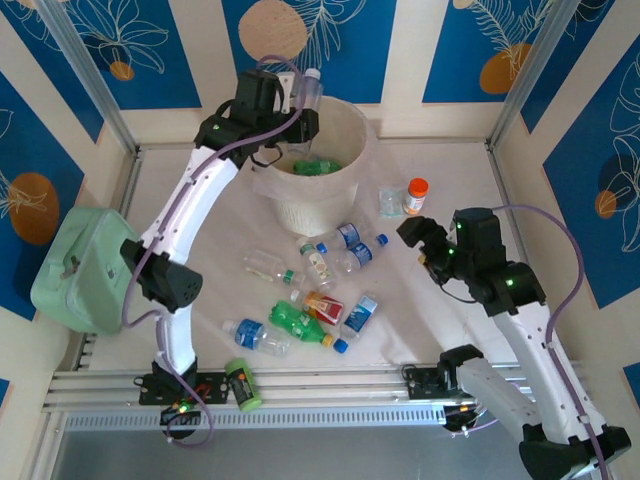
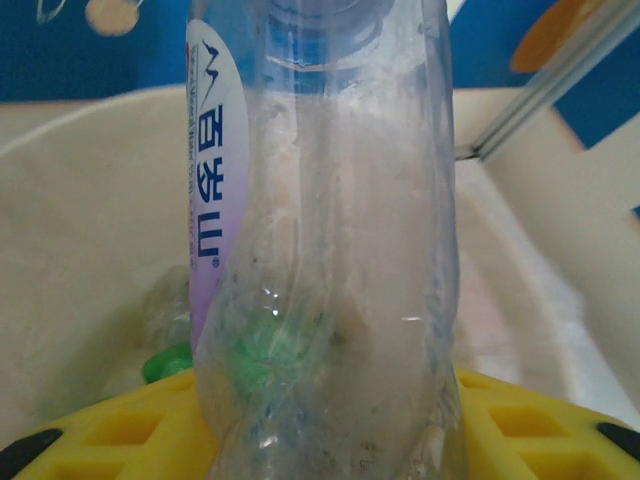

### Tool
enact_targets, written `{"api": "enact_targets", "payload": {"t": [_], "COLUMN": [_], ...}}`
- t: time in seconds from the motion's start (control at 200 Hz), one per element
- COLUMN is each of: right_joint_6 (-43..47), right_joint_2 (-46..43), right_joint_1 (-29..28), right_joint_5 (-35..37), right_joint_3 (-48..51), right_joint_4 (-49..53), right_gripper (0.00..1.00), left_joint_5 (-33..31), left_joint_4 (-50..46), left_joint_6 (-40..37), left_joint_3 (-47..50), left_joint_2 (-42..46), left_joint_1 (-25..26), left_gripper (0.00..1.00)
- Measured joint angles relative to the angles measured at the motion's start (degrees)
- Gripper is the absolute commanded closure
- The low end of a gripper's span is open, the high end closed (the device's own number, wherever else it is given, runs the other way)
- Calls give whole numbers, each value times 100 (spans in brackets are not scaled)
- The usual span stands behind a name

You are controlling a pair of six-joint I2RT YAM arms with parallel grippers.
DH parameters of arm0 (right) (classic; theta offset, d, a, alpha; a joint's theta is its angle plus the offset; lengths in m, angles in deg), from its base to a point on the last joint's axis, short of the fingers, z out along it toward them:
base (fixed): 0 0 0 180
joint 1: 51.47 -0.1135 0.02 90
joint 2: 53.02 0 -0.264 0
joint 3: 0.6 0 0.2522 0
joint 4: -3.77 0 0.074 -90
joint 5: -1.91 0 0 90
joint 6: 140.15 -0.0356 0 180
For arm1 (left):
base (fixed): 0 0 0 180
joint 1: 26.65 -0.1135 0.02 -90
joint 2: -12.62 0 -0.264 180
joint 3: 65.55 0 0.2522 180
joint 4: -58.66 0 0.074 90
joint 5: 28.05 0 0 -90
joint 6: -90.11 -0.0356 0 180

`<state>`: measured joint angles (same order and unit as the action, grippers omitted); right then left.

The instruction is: Put the plastic bottles in the bin

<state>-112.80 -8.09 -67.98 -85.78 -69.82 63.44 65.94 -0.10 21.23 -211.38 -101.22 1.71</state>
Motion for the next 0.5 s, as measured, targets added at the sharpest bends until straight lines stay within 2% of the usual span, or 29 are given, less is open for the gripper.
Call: {"api": "enact_targets", "payload": {"t": [0.15, 0.42, 0.5], "right_joint_6": [-66, -136, -144], "right_joint_2": [-13, 63, 72], "right_joint_1": [-42, -133, -155], "right_joint_5": [-17, -17, -15], "right_joint_3": [127, 273, 273], "right_joint_4": [-15, -90, -114], "right_gripper": [12, 12, 12], "left_joint_5": [-63, -74, -70], "left_joint_4": [-256, -363, -365], "left_joint_6": [-2, -17, 7], "left_joint_3": [0, 0, 0], "left_joint_2": [-240, -254, -254], "left_joint_1": [-85, -85, -85], "left_gripper": [50, 31, 29]}}
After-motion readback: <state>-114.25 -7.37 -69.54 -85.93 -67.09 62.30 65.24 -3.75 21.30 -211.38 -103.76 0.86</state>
